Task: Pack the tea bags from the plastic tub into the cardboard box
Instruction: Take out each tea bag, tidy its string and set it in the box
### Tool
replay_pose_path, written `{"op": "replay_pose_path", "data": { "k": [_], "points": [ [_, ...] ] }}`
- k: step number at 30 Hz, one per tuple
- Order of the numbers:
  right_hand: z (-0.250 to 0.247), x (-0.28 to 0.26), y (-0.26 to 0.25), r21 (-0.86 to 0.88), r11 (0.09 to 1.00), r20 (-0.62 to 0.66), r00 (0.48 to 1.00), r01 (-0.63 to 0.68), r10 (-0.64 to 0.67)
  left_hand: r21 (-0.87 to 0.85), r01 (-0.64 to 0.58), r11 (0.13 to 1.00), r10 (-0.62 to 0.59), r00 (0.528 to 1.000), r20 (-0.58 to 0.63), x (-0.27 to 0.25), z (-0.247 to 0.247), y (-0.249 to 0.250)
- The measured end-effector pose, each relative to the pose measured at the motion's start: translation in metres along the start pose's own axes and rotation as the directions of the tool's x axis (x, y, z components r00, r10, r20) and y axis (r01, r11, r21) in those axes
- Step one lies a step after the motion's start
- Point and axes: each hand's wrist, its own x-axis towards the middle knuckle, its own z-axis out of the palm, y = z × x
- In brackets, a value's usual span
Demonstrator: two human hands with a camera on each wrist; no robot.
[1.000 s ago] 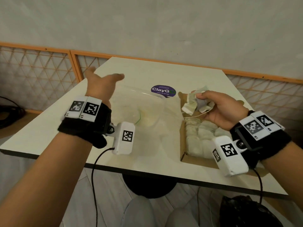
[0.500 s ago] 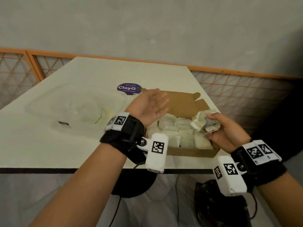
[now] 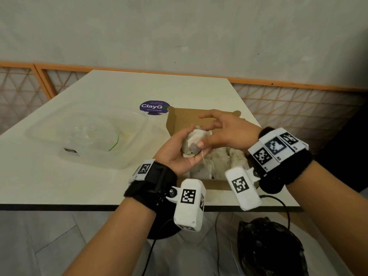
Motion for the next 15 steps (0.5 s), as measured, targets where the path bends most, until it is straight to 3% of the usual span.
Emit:
{"op": "replay_pose_path", "data": {
  "k": [5, 11, 15],
  "points": [
    [0.004, -0.011, 0.026, 0.166, 0.984, -0.165, 0.986, 0.062, -0.034, 0.010, 0.014, 1.000, -0.014, 1.000, 0.006, -0.002, -0.006, -0.004],
    [0.000, -0.010, 0.032, 0.197, 0.964, -0.282, 0.952, 0.178, -0.118, 0.105, -0.005, 0.994, 0.000, 0.999, 0.048, -0.005, -0.002, -0.009],
    [-0.002, -0.003, 0.031, 0.195, 0.953, -0.307, 0.938, 0.230, -0.164, 0.073, 0.034, 0.997, -0.033, 0.999, -0.012, -0.005, -0.001, -0.009]
  ]
}}
